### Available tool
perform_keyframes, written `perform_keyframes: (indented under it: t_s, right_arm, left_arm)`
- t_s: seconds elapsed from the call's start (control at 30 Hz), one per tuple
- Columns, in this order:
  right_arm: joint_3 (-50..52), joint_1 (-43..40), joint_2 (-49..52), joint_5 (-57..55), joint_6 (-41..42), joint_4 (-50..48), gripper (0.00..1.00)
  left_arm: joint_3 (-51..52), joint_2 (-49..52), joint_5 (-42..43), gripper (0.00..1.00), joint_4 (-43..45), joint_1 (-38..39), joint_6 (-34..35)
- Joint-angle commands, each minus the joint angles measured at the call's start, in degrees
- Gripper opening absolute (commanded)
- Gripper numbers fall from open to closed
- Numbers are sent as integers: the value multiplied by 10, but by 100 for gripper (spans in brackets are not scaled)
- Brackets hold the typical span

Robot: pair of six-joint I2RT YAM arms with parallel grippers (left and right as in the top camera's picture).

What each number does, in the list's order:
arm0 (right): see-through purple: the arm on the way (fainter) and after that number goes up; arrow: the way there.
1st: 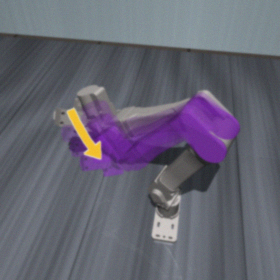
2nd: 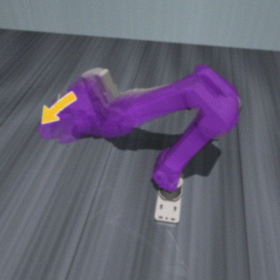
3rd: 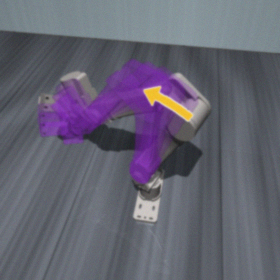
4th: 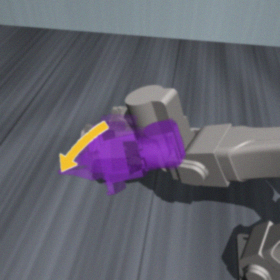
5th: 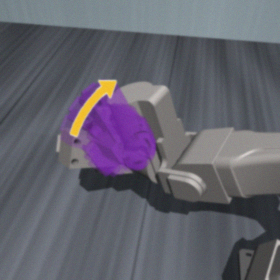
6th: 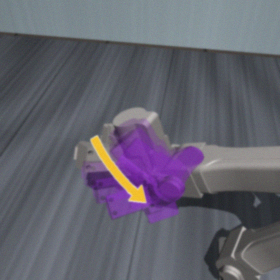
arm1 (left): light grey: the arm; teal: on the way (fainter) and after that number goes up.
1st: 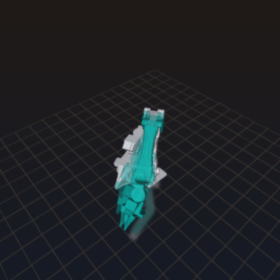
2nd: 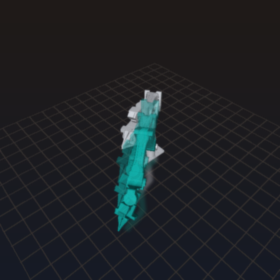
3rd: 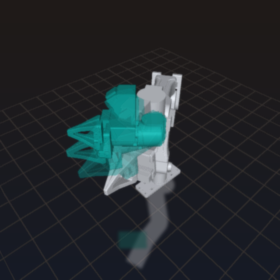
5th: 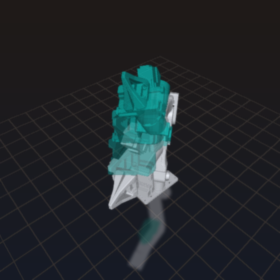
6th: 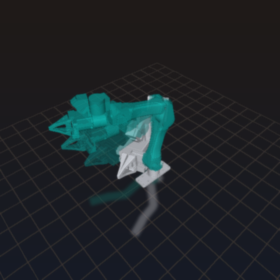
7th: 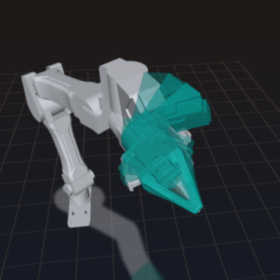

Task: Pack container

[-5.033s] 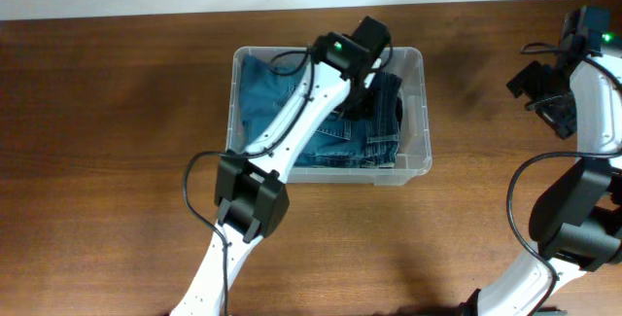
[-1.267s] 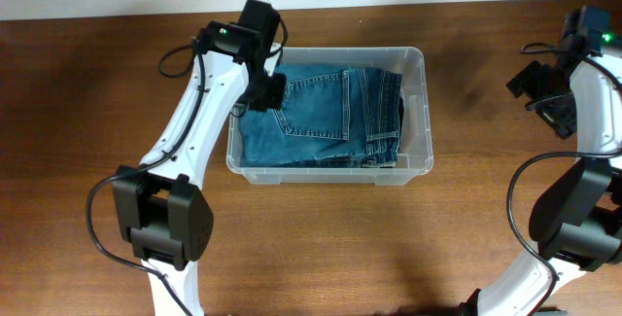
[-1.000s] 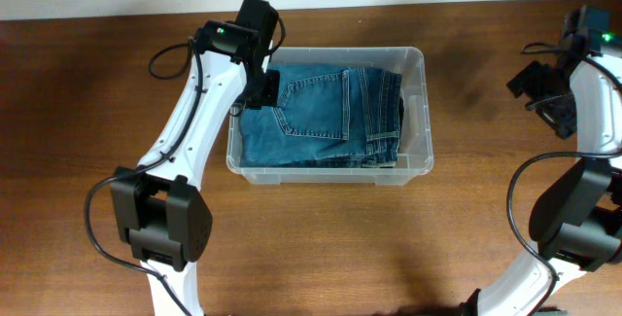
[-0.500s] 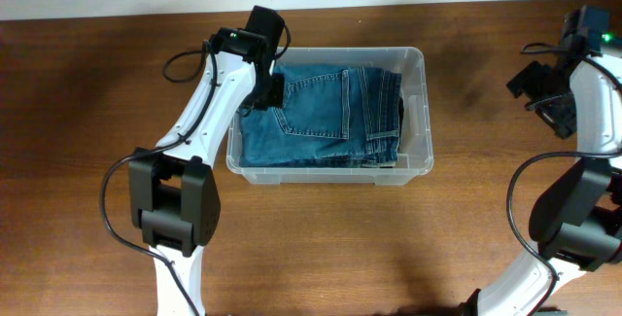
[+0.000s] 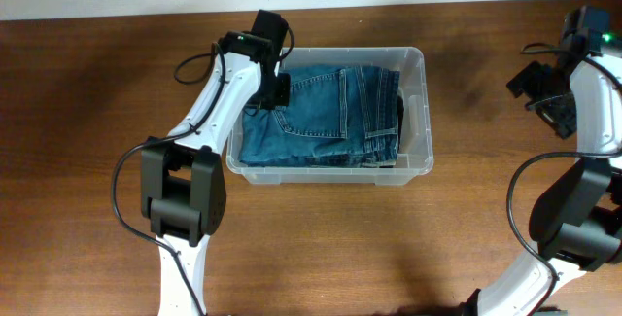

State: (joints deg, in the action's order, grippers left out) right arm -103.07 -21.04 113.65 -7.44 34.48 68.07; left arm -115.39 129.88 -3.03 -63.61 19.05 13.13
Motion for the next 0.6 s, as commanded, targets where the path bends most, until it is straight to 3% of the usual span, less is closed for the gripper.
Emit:
perform_keyframes:
  t_s: [0.0,0.27,0.57]
  right_arm:
    - [0,-4,3,-7,5,0,98]
    - [0,-4,3,-7,5,0,98]
    - [0,-4,3,-7,5,0,98]
  left_arm:
    - [-30,4,-24,1,-13,-5,5]
    - [-90,-33,-24,1,-150,-5,5]
    - [-82,-34,-24,1,-226,-2,5]
